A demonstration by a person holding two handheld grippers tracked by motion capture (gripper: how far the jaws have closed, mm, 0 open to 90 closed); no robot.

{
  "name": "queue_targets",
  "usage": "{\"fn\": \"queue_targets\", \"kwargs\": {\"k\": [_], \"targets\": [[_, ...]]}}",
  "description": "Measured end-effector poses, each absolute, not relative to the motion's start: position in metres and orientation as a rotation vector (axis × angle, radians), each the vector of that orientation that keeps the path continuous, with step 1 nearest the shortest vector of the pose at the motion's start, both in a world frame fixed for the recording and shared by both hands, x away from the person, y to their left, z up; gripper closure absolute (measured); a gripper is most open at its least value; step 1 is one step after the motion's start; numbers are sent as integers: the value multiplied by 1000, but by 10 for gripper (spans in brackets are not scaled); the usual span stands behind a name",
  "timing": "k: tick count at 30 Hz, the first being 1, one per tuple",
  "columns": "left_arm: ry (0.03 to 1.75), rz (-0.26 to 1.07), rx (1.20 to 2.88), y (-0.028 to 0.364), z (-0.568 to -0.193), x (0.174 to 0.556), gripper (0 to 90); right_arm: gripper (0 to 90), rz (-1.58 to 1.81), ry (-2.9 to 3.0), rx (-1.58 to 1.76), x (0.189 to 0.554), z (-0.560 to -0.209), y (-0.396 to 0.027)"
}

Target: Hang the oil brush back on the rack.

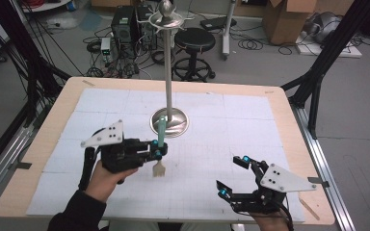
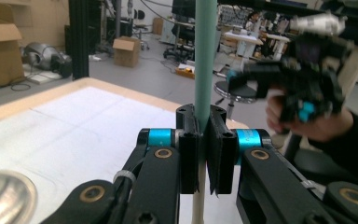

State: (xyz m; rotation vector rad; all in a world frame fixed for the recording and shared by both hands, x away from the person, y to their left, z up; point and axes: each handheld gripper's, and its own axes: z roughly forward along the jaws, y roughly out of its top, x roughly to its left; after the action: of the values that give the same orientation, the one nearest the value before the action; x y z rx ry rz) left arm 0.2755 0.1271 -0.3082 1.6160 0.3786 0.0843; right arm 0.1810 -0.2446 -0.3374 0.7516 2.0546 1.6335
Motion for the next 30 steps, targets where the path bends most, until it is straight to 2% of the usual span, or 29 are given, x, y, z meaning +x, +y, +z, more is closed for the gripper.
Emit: {"fn": "queue_targets", "kwargs": {"k": [11,19,30], "targets": [[423,158,1593,124,-264,317,840,164,1622,2046,776,184,-347,-249],[435,192,1622,106,-234,346,840,164,1617,2041,787,185,-350,-254],[525,232,1634,80,-215,382,840,164,1624,2033,795,185,-350,-259]]}}
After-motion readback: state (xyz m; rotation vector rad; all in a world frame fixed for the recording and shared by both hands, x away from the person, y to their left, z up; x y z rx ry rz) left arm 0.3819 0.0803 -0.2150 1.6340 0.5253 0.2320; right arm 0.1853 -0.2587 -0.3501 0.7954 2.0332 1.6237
